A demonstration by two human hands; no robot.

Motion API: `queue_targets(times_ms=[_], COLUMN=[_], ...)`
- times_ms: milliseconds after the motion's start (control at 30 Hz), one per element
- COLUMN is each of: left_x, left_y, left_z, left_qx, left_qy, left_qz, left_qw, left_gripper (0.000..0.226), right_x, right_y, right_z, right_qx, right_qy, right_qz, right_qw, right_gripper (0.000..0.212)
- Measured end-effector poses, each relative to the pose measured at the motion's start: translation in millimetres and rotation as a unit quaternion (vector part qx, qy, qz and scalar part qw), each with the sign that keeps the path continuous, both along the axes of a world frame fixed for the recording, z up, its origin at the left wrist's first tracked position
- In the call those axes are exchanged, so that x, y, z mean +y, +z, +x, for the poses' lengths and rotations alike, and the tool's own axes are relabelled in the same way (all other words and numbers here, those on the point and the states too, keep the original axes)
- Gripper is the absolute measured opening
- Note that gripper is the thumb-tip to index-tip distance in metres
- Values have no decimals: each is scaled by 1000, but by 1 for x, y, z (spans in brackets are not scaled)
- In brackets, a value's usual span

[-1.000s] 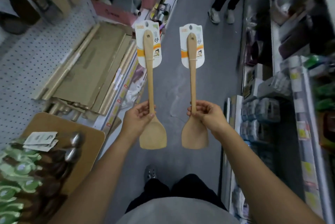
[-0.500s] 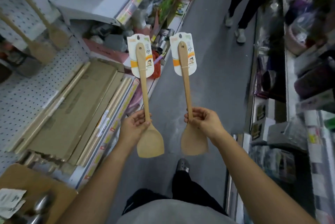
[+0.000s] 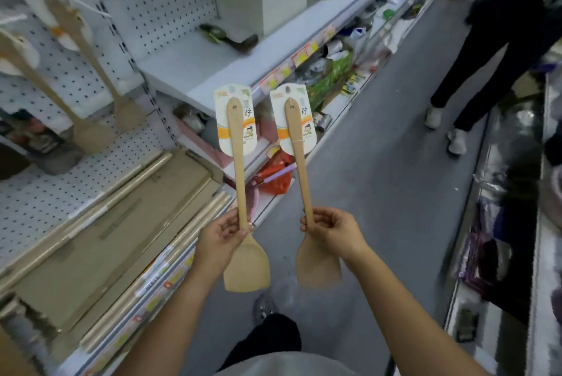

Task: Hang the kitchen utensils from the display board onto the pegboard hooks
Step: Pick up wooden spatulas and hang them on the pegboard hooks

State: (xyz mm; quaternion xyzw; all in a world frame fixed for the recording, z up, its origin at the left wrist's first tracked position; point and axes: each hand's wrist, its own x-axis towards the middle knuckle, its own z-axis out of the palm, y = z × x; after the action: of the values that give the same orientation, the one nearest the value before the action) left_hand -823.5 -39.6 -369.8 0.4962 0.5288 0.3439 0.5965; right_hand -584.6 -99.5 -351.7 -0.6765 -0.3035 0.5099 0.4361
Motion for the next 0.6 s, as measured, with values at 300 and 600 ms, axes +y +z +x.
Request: queue_targets(times_ms=[300,600], left_x=[46,20], left_y=[19,40], left_z=[3,-18], left_qx=[-8,12], left_qy=[146,329], left_qz=[11,34], left_qw=[989,944], left_gripper=[40,41], right_x=[108,165], right_y=[20,41], right_z=[13,-14], right_qx=[-17,-16], right_qy=[146,322], right_qz=[43,141], right_qw=[988,936], right_gripper=[23,31])
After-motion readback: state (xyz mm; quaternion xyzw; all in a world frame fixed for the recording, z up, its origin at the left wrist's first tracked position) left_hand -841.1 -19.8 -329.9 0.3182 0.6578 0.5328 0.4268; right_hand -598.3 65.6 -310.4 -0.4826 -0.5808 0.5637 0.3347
